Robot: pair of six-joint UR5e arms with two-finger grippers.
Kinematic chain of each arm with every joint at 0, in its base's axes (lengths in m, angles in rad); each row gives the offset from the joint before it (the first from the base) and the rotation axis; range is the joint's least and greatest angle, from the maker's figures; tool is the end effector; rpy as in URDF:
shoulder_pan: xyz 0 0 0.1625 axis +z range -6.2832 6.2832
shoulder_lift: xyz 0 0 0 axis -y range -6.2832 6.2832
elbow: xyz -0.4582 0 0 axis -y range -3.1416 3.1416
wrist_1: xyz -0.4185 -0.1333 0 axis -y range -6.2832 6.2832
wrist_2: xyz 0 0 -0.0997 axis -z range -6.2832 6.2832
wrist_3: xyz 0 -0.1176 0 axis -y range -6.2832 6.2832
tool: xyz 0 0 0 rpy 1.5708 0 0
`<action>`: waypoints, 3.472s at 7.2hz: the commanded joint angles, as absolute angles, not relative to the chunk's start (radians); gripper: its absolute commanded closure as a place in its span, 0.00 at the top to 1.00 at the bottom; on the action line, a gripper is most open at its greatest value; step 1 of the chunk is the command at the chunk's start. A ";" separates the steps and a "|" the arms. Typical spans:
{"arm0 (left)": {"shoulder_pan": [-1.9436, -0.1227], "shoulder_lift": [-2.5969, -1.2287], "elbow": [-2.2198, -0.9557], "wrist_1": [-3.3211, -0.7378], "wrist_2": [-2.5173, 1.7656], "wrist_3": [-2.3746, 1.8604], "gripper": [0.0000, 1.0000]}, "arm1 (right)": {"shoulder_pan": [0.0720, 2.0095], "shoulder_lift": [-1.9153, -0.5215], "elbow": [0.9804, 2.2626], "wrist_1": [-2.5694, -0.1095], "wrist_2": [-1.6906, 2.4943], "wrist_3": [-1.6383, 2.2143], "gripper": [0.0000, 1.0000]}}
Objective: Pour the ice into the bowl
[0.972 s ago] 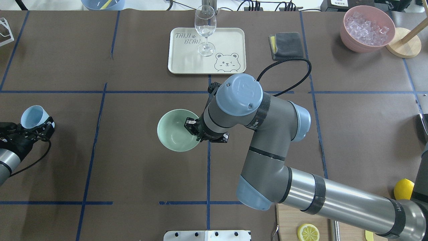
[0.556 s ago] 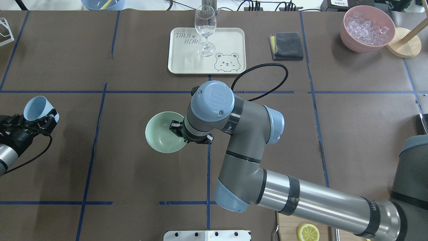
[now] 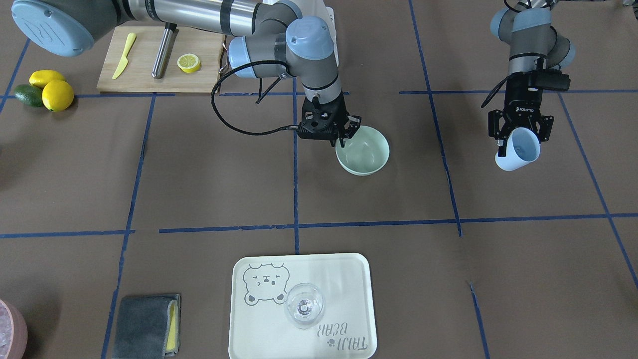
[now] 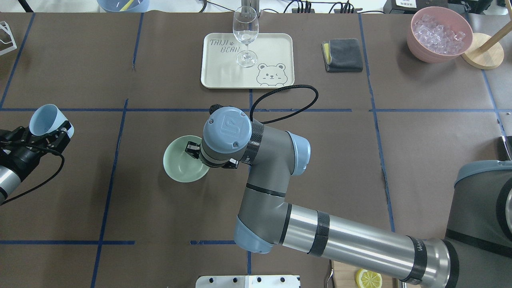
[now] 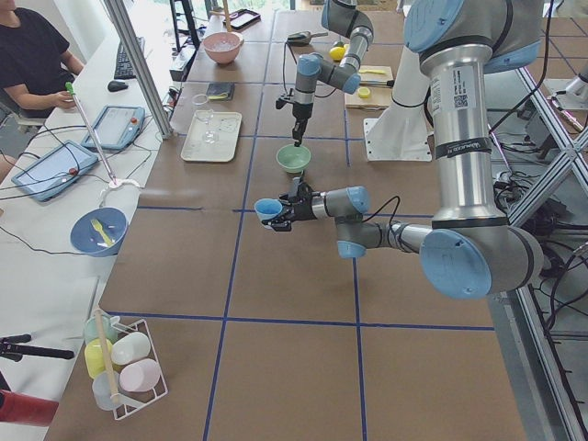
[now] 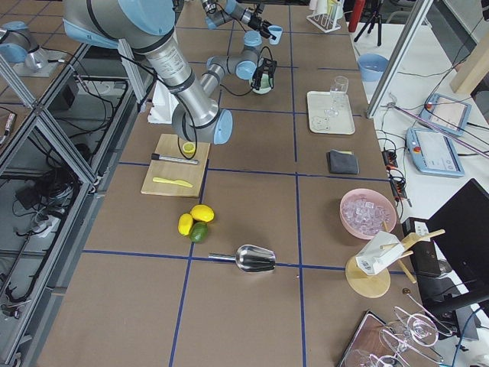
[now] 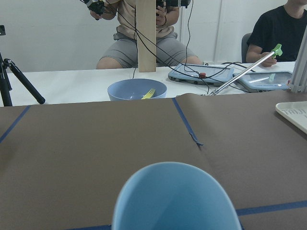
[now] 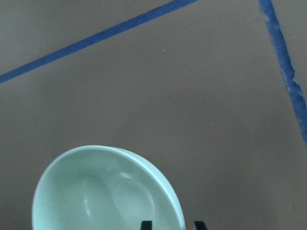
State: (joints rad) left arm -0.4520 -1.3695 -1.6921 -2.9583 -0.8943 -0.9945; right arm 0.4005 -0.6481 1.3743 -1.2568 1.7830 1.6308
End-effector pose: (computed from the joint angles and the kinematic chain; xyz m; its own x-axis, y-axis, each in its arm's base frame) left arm 0.3055 -0.3783 0.5725 0.6782 0.1431 -0.7208 0.6140 0.4287 0.6628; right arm -0.7200 -0.4227 0.1334 0.4523 0.2552 0.8546 -0.2414 0.9575 -0.1581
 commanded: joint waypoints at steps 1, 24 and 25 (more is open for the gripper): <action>-0.453 -1.385 -1.722 -2.967 -0.987 -0.986 0.00 | 0.434 -0.675 1.446 -1.236 1.790 1.631 1.00; -0.164 -1.772 -1.801 -2.062 -0.212 0.255 0.00 | 0.650 -1.230 1.928 -1.278 2.016 1.361 1.00; -0.164 -1.778 -1.801 -2.062 -0.195 0.367 0.00 | 0.650 -1.229 1.925 -1.278 2.016 1.362 1.00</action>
